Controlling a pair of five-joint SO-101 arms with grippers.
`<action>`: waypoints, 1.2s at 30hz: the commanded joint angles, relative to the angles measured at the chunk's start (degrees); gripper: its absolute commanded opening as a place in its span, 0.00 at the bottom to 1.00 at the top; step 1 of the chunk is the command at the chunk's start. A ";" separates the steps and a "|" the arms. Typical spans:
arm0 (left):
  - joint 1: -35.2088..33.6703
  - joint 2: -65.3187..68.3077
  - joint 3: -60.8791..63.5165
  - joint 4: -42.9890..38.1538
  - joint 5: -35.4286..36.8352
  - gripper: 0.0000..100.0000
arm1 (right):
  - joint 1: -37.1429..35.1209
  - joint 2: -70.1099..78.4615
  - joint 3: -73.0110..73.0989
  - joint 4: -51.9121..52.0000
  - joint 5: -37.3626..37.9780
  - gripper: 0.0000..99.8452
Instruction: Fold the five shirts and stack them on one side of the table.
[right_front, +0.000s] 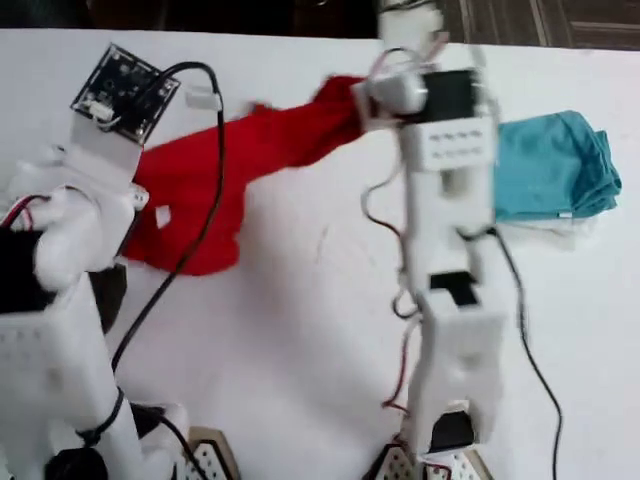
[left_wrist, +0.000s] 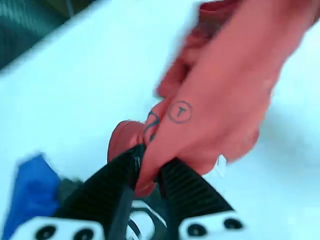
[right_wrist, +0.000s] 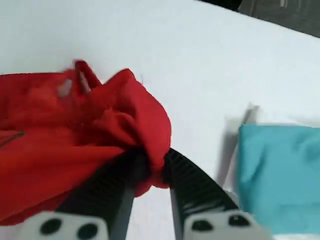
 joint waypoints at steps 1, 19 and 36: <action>1.23 -1.49 -4.00 -0.53 -2.81 0.03 | 3.91 -14.99 10.90 1.36 0.09 0.02; 3.78 -1.58 57.45 -17.76 -3.43 0.03 | 6.02 -29.49 75.25 -7.08 18.20 0.02; 8.00 -1.58 60.18 -23.12 -8.09 0.21 | 21.67 -33.10 80.97 -28.26 25.85 0.06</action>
